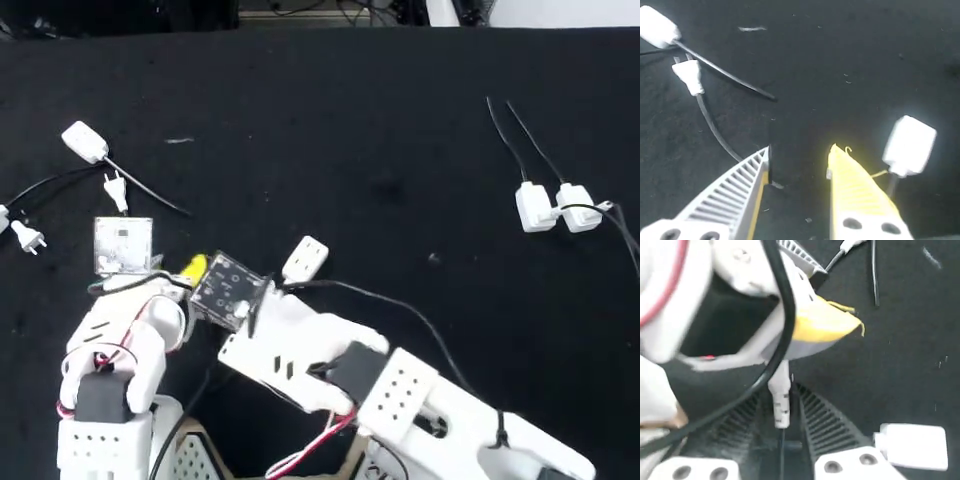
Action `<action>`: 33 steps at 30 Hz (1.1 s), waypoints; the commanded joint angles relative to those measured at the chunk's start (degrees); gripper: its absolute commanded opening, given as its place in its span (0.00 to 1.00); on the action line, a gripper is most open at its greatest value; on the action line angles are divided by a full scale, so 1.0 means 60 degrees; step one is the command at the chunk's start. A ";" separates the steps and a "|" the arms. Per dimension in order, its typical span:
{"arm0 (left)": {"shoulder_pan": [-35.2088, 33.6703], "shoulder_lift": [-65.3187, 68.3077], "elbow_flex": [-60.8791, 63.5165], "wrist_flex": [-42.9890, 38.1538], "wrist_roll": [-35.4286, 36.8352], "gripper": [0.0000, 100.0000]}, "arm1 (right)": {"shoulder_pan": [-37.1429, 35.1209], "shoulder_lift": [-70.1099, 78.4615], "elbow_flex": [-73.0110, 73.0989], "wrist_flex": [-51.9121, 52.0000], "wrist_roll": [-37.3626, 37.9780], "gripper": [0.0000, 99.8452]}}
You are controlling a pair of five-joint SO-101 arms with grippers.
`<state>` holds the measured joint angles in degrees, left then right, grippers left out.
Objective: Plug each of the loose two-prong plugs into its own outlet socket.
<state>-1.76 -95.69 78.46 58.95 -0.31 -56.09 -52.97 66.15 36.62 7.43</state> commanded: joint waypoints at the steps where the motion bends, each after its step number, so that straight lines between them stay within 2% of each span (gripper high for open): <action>1: -0.0711 -0.0015 0.0168 -0.0352 -0.0029 0.20 | 0.0249 -0.1004 -0.0037 0.0015 -0.0117 0.01; 17: -0.0828 -0.0015 0.0168 -0.0440 -0.0015 0.20 | 0.0322 -0.1136 0.0579 -0.0103 -0.0073 0.01; 23: -0.0828 -0.0015 -0.0183 -0.0425 0.0000 0.20 | 0.1626 -0.1121 0.0960 -0.0469 -0.0132 0.01; 33: -0.0755 -0.0015 0.0535 -0.1245 0.0322 0.20 | 0.0835 -0.0696 0.0930 -0.0571 -0.0117 0.01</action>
<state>-6.33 -95.25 81.63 53.93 1.10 -49.85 -58.15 72.31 35.30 6.99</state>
